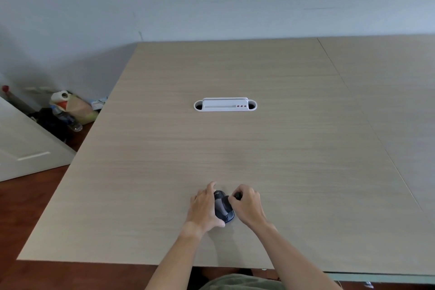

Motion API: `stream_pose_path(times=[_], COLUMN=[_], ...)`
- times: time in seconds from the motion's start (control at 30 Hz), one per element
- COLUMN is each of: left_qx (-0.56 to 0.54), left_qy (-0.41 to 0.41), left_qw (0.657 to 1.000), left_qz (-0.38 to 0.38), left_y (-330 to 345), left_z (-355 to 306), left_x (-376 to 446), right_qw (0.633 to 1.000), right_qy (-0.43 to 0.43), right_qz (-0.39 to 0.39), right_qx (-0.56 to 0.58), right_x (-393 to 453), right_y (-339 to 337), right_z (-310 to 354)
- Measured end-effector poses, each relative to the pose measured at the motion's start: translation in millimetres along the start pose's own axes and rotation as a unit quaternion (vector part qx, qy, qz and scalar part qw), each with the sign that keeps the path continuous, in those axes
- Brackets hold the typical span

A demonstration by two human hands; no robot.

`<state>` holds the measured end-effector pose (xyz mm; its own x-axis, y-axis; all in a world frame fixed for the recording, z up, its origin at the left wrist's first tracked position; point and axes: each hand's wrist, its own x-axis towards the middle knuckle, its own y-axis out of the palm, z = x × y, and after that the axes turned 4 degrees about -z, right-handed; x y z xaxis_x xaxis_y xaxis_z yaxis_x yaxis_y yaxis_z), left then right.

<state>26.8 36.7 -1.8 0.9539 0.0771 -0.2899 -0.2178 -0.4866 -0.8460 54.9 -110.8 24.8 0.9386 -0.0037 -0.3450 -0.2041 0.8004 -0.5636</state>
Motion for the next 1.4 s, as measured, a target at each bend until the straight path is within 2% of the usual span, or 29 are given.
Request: stream_pose_path(times=[0.13,0.23,0.33,0.43,0.53,0.73,0.83,0.93,1.03,1.1,1.2,1.3,1.4], left_qx=[0.002,0.004,0.009,0.007,0.013,0.026,0.034,0.039,0.038,0.038,0.045,0.052,0.052], left_qy=[0.000,0.006,0.013,0.016,0.021,0.026,0.026,0.030,0.034,0.033,0.033,0.035,0.039], left_qw=[1.000,1.000,1.000,1.000,1.000,0.999,0.999,0.999,0.999,0.999,0.998,0.998,0.997], left_qz=[0.004,0.005,0.009,0.016,0.018,0.028,0.028,0.021,0.018,0.019,0.024,0.027,0.033], left_y=[0.0,0.1,-0.5,-1.4,-2.0,-4.2,-3.2,-0.6,0.4,0.3,0.1,-0.3,-0.8], left_z=[-0.3,-0.7,-1.0,-1.3,-1.5,-4.6,-4.7,-3.7,-2.8,-2.9,-2.6,-1.2,-0.3], left_x=[0.8,1.6,2.2,2.9,3.7,5.4,4.9,3.3,2.2,1.7,1.3,1.9,3.3], right_qw=[0.998,1.000,1.000,0.998,0.996,1.000,0.999,0.997,0.998,0.999,0.998,0.997,0.999], right_qy=[0.029,-0.005,-0.007,0.029,0.031,-0.010,0.016,0.004,-0.029,-0.028,0.014,0.019,-0.002], right_qz=[-0.052,-0.019,0.016,-0.033,-0.075,-0.015,-0.046,-0.081,-0.049,-0.016,-0.038,-0.072,-0.040], right_qx=[-0.027,0.014,-0.006,-0.049,-0.036,0.014,-0.024,0.002,0.033,0.010,-0.048,-0.034,0.008], right_x=[2.5,5.2,3.5,1.6,2.0,2.9,2.9,4.4,3.6,2.7,2.8,4.4,7.1], right_y=[-4.5,-4.9,-0.6,-1.0,-6.1,-3.7,-2.1,-4.9,-4.7,-2.0,-2.0,-7.7,-8.6], right_z=[0.6,2.8,1.7,0.6,2.0,-0.8,-4.1,-3.7,-2.2,-2.7,-4.6,-3.8,-2.4])
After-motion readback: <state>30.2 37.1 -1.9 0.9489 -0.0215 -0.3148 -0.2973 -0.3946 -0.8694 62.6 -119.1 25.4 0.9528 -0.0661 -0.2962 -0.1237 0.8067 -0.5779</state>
